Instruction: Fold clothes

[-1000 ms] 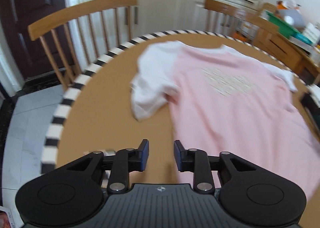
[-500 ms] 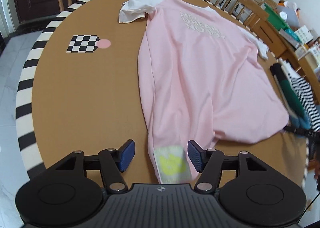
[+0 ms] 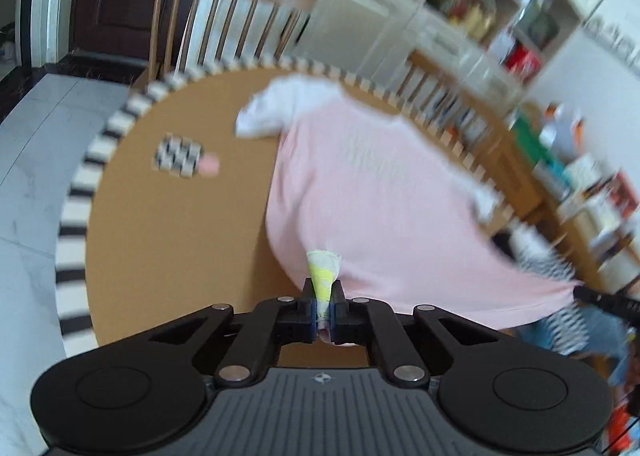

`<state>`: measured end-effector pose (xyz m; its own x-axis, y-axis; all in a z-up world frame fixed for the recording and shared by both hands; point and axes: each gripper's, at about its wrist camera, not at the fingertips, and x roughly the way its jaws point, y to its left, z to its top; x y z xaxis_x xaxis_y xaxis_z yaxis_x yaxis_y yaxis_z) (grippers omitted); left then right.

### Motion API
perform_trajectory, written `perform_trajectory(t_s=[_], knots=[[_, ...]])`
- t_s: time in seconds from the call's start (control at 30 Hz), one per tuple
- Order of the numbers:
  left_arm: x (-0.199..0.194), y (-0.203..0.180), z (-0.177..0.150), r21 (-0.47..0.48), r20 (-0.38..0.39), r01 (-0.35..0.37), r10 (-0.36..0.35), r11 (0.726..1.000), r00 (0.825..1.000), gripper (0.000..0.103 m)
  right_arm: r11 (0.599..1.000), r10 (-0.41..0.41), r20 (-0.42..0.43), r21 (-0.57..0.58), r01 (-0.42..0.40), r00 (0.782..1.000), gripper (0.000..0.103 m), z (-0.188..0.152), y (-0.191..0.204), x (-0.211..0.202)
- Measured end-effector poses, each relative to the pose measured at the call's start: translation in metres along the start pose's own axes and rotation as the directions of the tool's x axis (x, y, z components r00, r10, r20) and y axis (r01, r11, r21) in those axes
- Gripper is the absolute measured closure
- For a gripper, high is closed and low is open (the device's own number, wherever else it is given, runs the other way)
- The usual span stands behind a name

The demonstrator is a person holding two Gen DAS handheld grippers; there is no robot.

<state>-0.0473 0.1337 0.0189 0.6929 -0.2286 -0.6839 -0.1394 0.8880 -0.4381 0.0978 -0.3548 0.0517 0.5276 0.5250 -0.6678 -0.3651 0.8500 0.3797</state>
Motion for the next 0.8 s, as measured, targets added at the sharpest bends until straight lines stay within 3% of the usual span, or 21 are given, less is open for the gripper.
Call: perform_trajectory(t_s=[0.1, 0.17, 0.23, 0.27, 0.33, 0.37, 0.53, 0.63, 0.8], knots=[[-0.003, -0.006, 0.020, 0.025, -0.028, -0.016, 0.017, 1.000, 0.999, 0.093, 0.999, 0.043, -0.065, 0.029, -0.041, 0.997, 0.088, 0.033, -0.010, 0.002], [0.012, -0.005, 0.009, 0.044, -0.088, -0.035, 0.039, 0.998, 0.995, 0.093, 1.000, -0.002, -0.144, 0.022, 0.005, 0.990, 0.088, 0.025, -0.018, 0.024], [0.033, 0.002, -0.014, 0.052, -0.160, -0.047, 0.055, 0.998, 0.986, 0.089, 0.996, -0.085, -0.244, -0.008, 0.086, 0.966, 0.088, -0.001, -0.029, 0.047], [0.046, 0.010, -0.029, 0.047, -0.197, -0.073, 0.081, 0.996, 0.977, 0.083, 0.991, -0.136, -0.270, -0.023, 0.135, 0.953, 0.087, -0.016, -0.036, 0.057], [0.061, 0.028, -0.054, 0.011, -0.250, -0.159, 0.157, 0.987, 0.955, 0.082, 0.968, -0.250, -0.290, -0.067, 0.241, 0.924, 0.087, -0.046, -0.048, 0.071], [0.061, 0.038, -0.065, -0.011, -0.259, -0.186, 0.177, 0.982, 0.949, 0.082, 0.967, -0.253, -0.261, -0.086, 0.238, 0.932, 0.088, -0.059, -0.047, 0.071], [0.041, 0.046, -0.089, -0.028, -0.166, -0.214, 0.206, 0.976, 0.964, 0.065, 0.950, -0.260, -0.079, -0.200, 0.240, 0.962, 0.074, -0.088, -0.023, 0.080], [0.039, 0.046, -0.091, -0.038, -0.154, -0.200, 0.192, 0.979, 0.969, 0.062, 0.940, -0.266, -0.052, -0.236, 0.247, 0.963, 0.074, -0.080, -0.015, 0.106], [0.039, 0.048, -0.099, -0.091, -0.139, -0.163, 0.149, 0.982, 0.979, 0.055, 0.986, -0.152, -0.089, -0.087, 0.145, 0.984, 0.074, -0.059, -0.037, 0.134]])
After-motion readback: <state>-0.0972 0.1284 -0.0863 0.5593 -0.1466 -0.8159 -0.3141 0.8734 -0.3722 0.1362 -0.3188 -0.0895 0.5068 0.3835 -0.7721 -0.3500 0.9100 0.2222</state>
